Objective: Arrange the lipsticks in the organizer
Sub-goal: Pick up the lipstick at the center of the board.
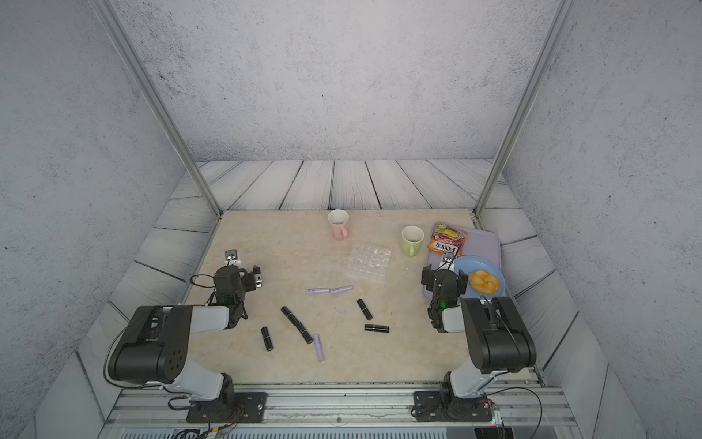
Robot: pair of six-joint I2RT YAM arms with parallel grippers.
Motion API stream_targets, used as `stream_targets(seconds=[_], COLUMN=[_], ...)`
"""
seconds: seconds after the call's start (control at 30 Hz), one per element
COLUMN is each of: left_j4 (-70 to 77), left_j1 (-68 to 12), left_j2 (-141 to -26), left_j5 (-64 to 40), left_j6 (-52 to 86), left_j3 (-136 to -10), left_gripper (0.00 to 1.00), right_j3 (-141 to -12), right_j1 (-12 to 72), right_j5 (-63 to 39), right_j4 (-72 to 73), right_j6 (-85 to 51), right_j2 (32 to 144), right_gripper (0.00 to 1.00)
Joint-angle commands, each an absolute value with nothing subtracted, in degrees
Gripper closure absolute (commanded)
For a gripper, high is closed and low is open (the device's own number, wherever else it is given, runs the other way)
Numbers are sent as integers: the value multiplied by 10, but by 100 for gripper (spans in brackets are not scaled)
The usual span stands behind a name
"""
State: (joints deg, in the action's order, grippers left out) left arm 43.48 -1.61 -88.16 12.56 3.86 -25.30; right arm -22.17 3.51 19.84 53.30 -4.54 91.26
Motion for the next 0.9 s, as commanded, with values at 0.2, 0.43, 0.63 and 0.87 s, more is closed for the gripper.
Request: stream_targets(seconds=[0.2,0.43,0.63,0.87], left_j4=[437,437,438,440], left_j1=[-12,-12,-12,-12], left_j2=[-875,-875,-875,-874], left_j5=[123,122,123,123], left_j6=[35,35,35,35], left_j3=[-261,-262,-262,-262], left_gripper=[2,2,2,2], right_j3=[-229,-229,-228,-230], right_j1=[33,34,33,28], right_j5=[197,196,197,184], right_j4=[523,523,524,522], right_j6=[-53,-51,-51,-53], right_j2=[902,901,901,901], right_gripper=[0,0,0,0])
